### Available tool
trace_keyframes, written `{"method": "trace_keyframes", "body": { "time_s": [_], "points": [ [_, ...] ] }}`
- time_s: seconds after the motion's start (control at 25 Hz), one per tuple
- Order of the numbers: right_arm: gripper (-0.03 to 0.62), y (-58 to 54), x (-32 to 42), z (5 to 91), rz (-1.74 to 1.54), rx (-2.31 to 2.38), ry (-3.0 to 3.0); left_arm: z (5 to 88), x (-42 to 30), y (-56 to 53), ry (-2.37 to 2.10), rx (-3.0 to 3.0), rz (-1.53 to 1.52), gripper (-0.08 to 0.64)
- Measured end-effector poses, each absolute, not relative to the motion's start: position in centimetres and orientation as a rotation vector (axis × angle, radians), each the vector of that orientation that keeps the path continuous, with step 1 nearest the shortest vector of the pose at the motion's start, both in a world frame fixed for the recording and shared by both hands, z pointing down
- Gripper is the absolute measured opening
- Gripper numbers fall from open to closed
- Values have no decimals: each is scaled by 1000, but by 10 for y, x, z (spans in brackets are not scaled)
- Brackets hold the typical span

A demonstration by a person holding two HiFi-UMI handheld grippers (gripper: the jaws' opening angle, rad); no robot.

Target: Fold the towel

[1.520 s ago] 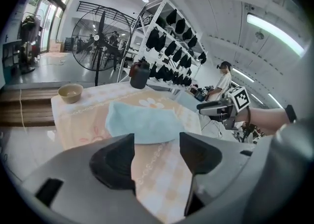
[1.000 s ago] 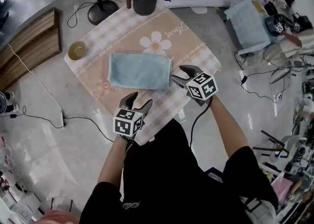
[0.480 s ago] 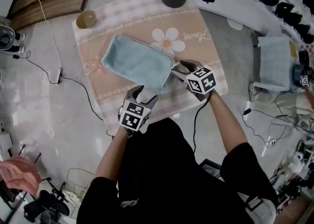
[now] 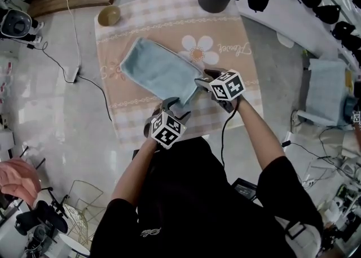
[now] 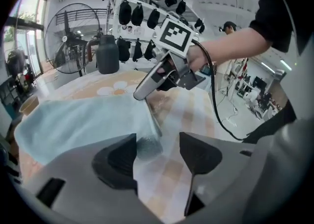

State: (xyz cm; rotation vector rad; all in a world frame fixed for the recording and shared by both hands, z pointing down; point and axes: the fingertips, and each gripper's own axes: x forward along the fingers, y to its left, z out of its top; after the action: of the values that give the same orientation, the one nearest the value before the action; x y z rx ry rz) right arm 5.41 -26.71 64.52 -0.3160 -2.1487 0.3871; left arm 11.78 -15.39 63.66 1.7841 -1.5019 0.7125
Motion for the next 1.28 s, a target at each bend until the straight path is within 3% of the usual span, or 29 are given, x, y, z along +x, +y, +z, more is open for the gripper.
{"method": "trace_keyframes", "body": {
  "time_s": [0.64, 0.72, 0.8, 0.92, 1.28],
  "points": [
    [224, -262, 57, 673, 268, -292, -2072, 673, 114, -148, -1434, 1790, 886, 244],
    [179, -257, 58, 674, 239, -298, -2062, 674, 112, -145, -1447, 1772, 829, 209],
    [170, -254, 58, 675, 229, -292, -2062, 674, 107, -141, -1463, 1741, 761, 140],
    [160, -252, 59, 674, 259, -282, -2063, 673, 102, -138, -1490, 1704, 652, 99],
    [106, -237, 69, 672, 318, -306, -2036, 672, 106, -125, -1505, 1653, 530, 66]
  ]
}}
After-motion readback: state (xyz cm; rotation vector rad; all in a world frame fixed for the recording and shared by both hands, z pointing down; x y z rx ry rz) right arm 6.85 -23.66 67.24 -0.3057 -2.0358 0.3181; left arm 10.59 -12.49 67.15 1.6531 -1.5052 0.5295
